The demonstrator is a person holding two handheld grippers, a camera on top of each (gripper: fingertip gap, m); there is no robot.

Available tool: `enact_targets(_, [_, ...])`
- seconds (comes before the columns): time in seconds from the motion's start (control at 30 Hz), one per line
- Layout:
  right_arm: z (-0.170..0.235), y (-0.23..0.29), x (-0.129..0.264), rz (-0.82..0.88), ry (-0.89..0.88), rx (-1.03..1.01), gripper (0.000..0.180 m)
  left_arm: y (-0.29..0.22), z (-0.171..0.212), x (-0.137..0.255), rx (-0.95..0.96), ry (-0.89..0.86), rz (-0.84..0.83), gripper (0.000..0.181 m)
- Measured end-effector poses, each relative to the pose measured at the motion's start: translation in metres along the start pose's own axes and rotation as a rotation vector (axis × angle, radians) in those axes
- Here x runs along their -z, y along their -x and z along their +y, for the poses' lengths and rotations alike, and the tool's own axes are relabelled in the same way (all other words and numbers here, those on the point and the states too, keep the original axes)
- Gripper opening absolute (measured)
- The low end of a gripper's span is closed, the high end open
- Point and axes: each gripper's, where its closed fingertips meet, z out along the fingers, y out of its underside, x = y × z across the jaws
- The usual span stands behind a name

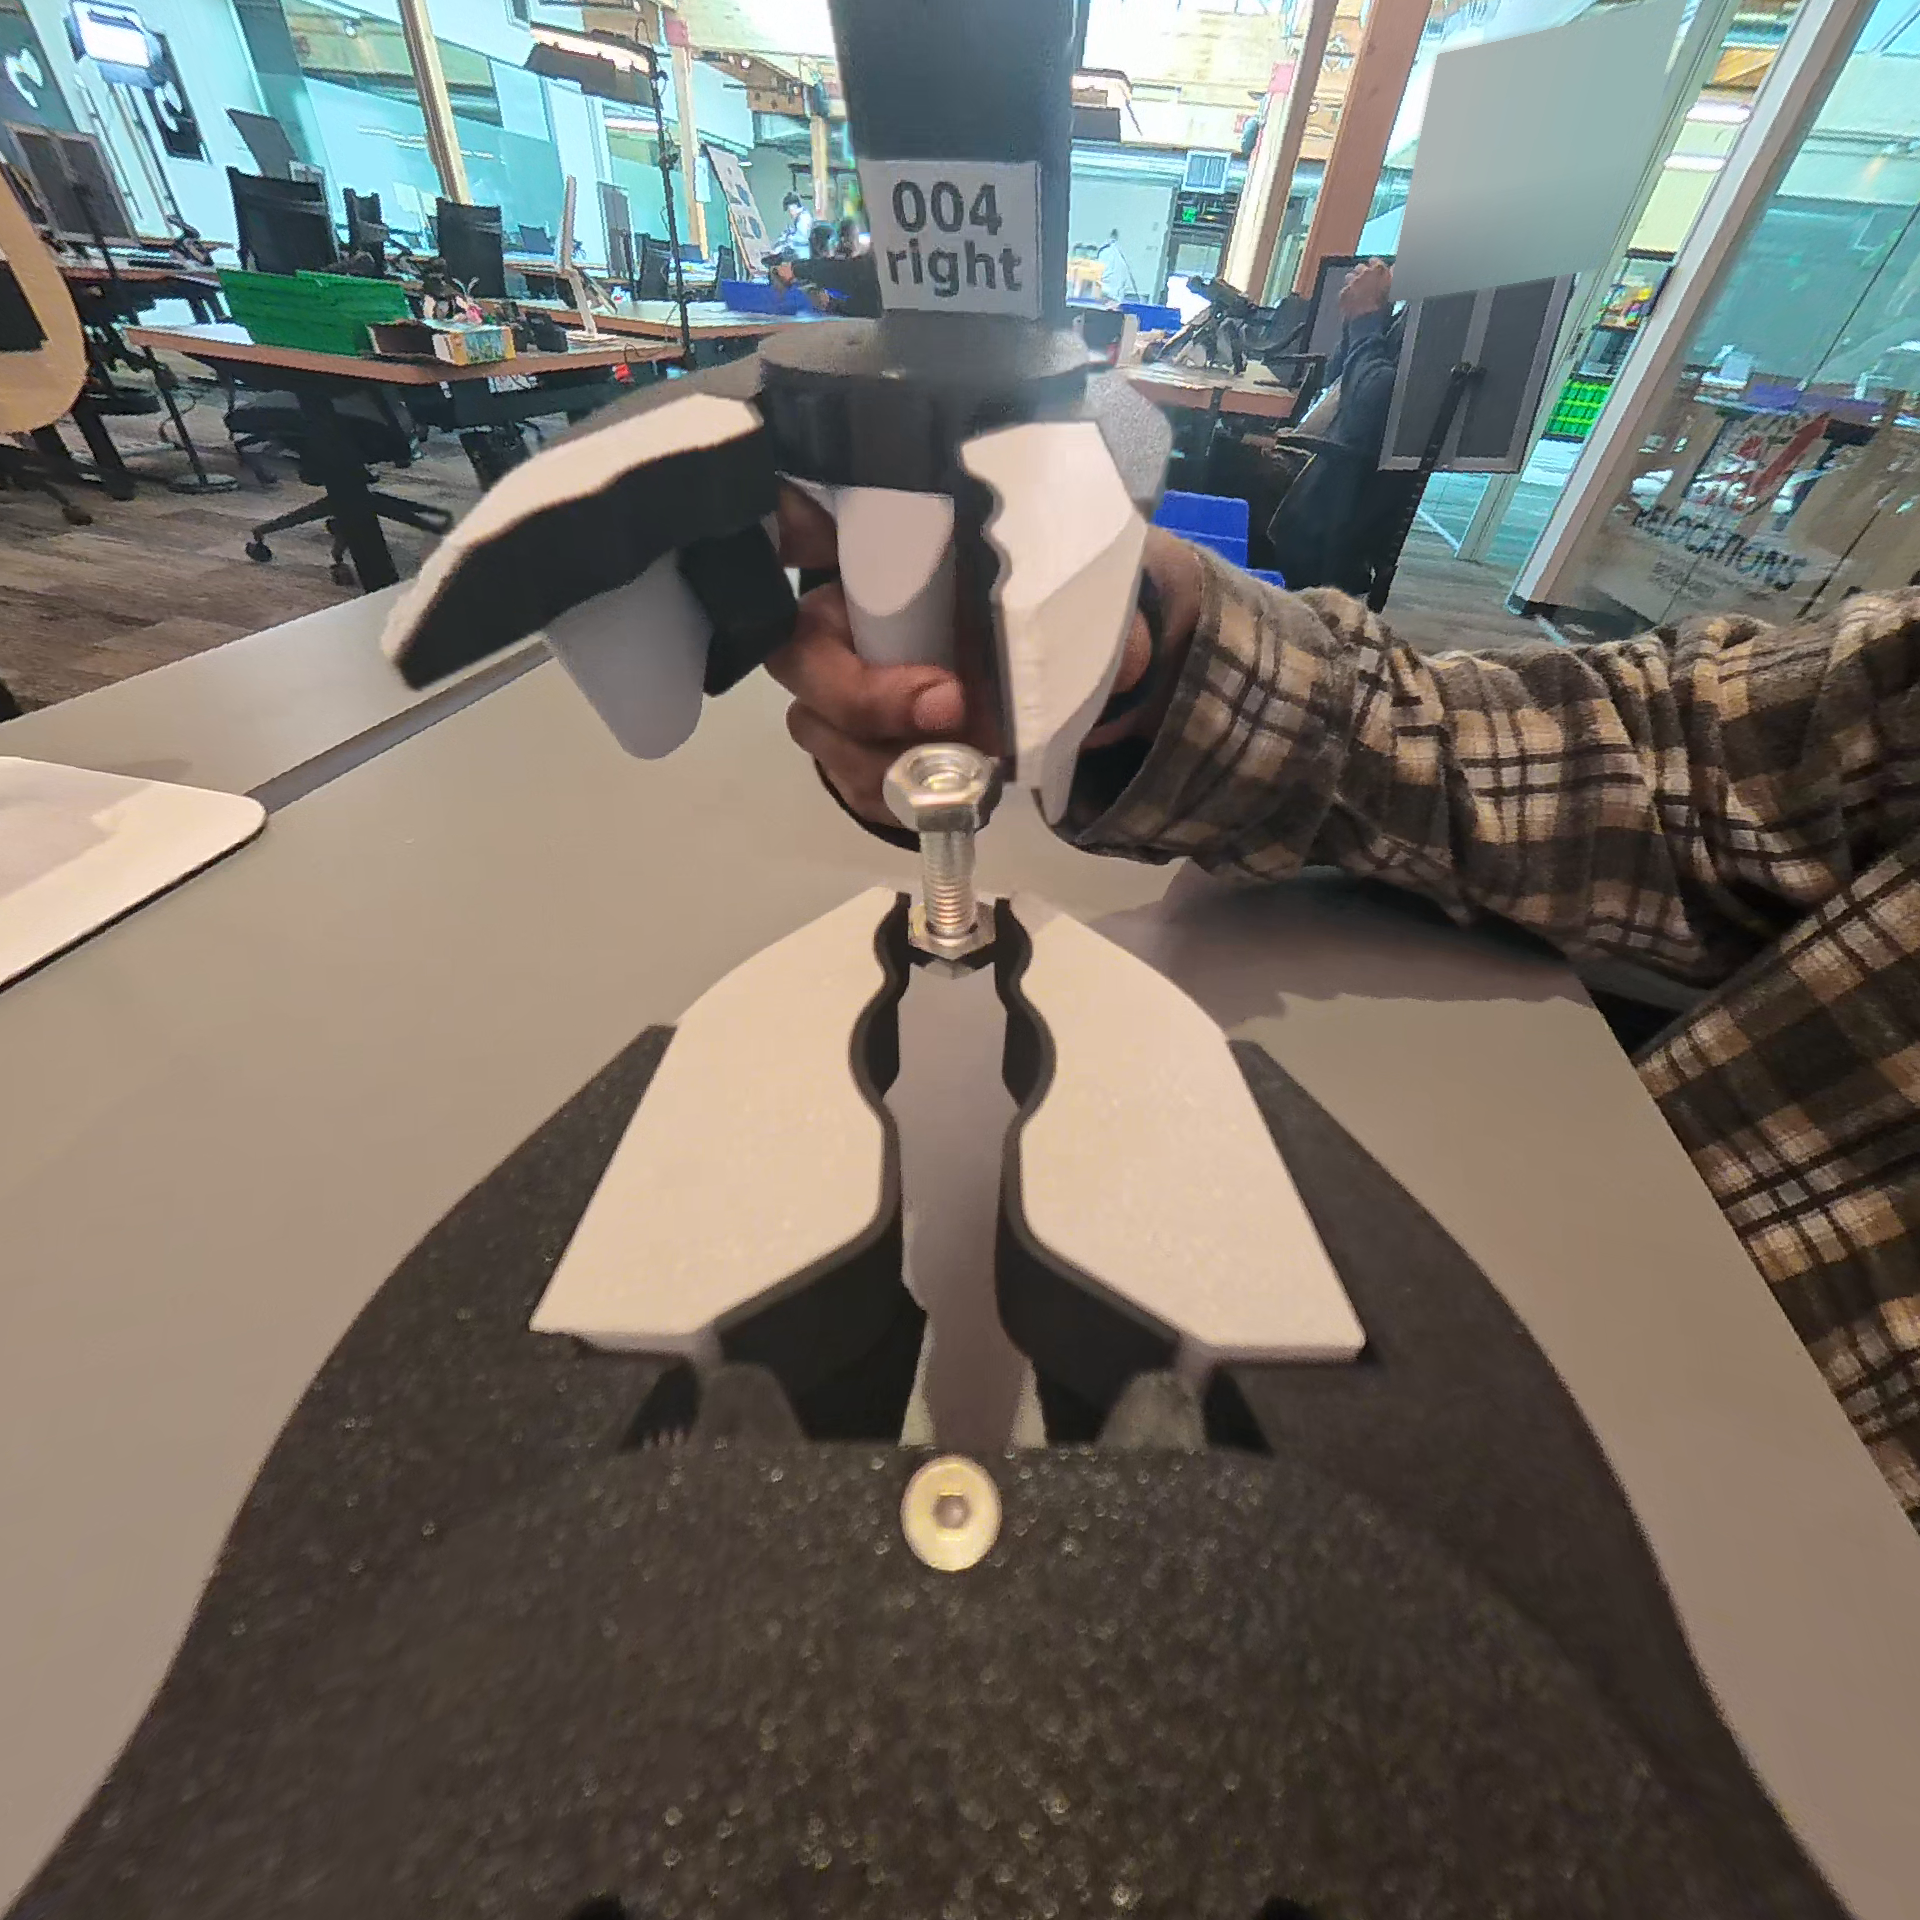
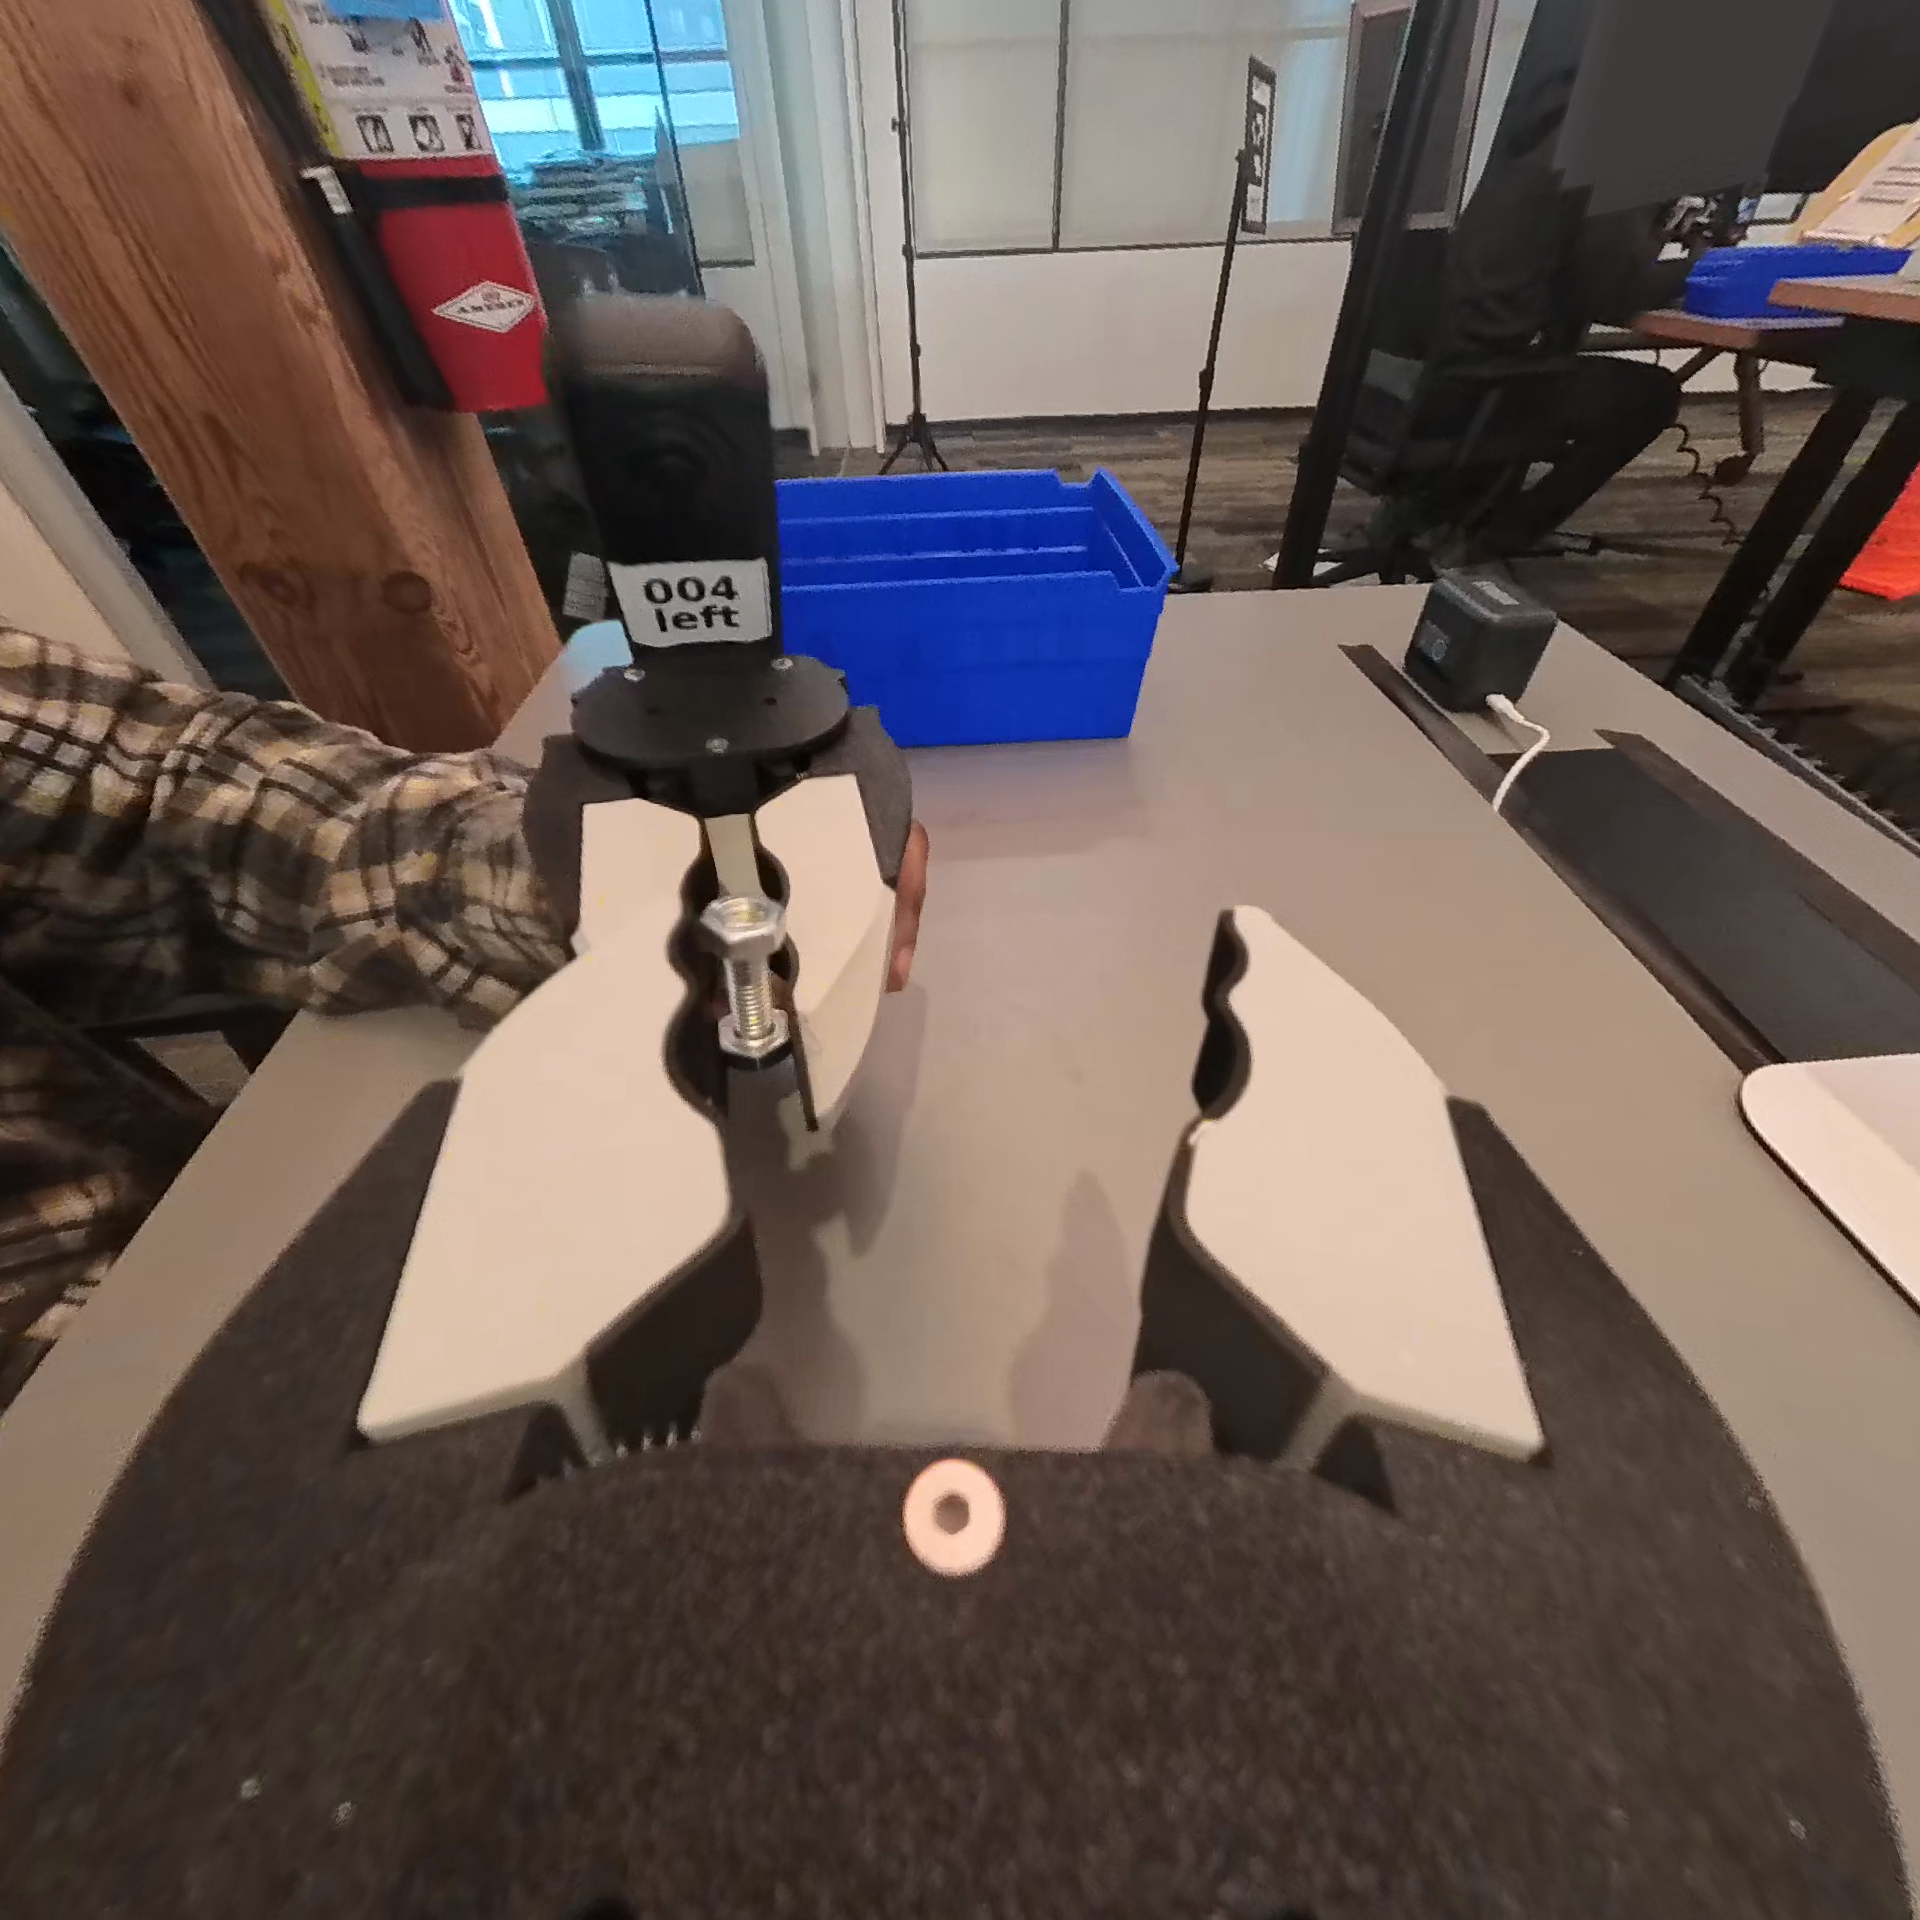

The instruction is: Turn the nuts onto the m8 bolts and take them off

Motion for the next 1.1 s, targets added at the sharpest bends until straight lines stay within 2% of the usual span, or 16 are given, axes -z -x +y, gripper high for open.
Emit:
enact_targets(0.13, [-0.002,-0.007,0.009,0.021,-0.025,-0.021,0.088,0.001,-0.002,0.002,0.01,-0.014,0.001,0.014])
enact_targets(0.37, [0.001,0.005,-0.003,-0.01,0.013,0.014,0.088,0.001,-0.001,0.001,0.003,-0.008,-0.001,0.015])
enact_targets(0.57, [-0.001,0.014,-0.003,-0.066,0.001,0.005,0.072,0.002,-0.002,0.001,0.005,-0.011,-0.005,0.015])
enact_targets(0.83, [0.003,-0.002,0.005,0.0,0.006,-0.014,0.08,0.003,-0.003,0.003,0.006,-0.021,-0.01,0.014])
enact_targets(1.1, [0.003,0.004,-0.002,-0.021,0.012,0.006,0.082,0.002,0.0,0.0,-0.006,0.0,-0.01,0.015])
